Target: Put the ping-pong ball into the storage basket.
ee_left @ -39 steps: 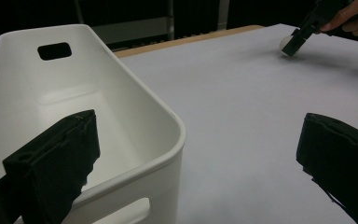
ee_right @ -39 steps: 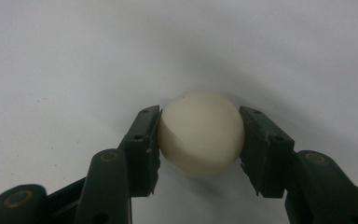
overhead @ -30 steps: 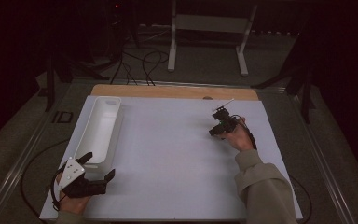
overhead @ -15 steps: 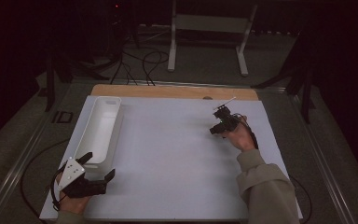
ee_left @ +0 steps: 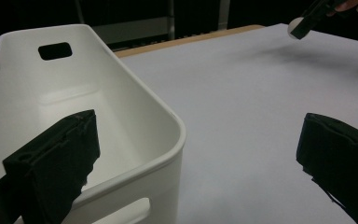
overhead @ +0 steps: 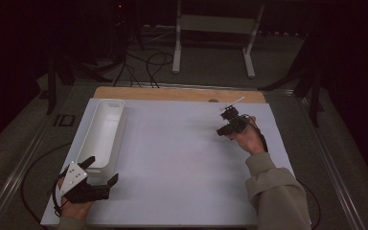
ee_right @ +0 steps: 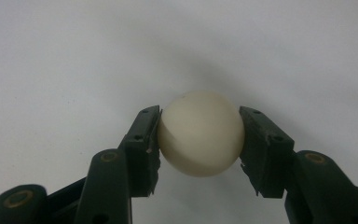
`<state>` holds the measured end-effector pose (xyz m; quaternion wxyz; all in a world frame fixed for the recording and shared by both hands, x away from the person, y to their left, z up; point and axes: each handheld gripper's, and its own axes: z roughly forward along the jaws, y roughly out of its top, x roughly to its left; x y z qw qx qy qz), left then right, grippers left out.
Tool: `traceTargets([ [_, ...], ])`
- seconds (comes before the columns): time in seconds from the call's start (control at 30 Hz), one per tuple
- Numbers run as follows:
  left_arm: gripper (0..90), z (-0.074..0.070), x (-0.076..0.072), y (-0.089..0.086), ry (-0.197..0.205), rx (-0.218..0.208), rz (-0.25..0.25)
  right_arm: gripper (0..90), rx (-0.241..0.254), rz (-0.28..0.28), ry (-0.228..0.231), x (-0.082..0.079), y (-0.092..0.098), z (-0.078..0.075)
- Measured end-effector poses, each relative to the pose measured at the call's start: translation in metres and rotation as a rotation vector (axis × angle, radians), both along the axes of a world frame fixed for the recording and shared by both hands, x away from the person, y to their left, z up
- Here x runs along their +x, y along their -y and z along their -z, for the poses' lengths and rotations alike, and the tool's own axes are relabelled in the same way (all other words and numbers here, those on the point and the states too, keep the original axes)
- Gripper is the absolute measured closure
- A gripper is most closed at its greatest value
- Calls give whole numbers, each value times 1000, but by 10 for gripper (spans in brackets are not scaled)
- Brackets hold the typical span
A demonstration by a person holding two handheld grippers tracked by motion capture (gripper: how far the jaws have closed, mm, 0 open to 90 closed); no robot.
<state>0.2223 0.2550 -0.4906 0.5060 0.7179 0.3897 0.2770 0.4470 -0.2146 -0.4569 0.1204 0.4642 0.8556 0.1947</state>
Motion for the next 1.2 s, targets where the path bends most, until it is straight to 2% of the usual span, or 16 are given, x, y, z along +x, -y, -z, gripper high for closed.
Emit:
traceTargets([
  [0.63,0,0,0,0,0,-2,1,504,-1,-10,13,-2,-3,-11],
  [1.2,0,0,0,0,-1,-4,2,504,-1,-29,53,-5,-7,-27],
])
